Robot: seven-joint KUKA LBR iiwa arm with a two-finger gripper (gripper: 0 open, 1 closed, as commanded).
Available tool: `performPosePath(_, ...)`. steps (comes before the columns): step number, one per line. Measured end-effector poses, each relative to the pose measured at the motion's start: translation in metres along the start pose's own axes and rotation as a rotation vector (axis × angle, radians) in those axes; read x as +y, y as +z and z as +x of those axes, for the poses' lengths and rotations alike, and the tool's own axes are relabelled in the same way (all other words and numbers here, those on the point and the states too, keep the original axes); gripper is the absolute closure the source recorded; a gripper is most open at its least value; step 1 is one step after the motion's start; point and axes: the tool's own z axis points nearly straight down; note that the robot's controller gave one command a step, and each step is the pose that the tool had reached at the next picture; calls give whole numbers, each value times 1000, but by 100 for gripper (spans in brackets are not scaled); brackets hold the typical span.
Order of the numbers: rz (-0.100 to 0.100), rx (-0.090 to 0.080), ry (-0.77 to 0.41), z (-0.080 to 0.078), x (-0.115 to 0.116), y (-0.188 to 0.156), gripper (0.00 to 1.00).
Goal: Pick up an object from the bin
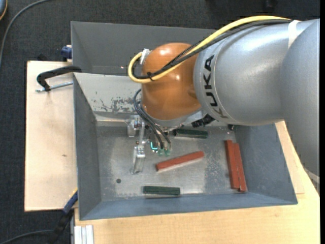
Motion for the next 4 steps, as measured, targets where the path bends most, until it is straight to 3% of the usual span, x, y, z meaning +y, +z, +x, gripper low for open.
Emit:
performPosePath(1, 1, 1, -230, 2, -79, 82, 0)
performPosePath(2, 4, 1, -270, -15, -149, 116, 0)
performPosePath(3, 0, -1, -276, -15, -143, 114, 100)
performPosePath(4, 2, -16, -326, -14, -155, -27, 100)
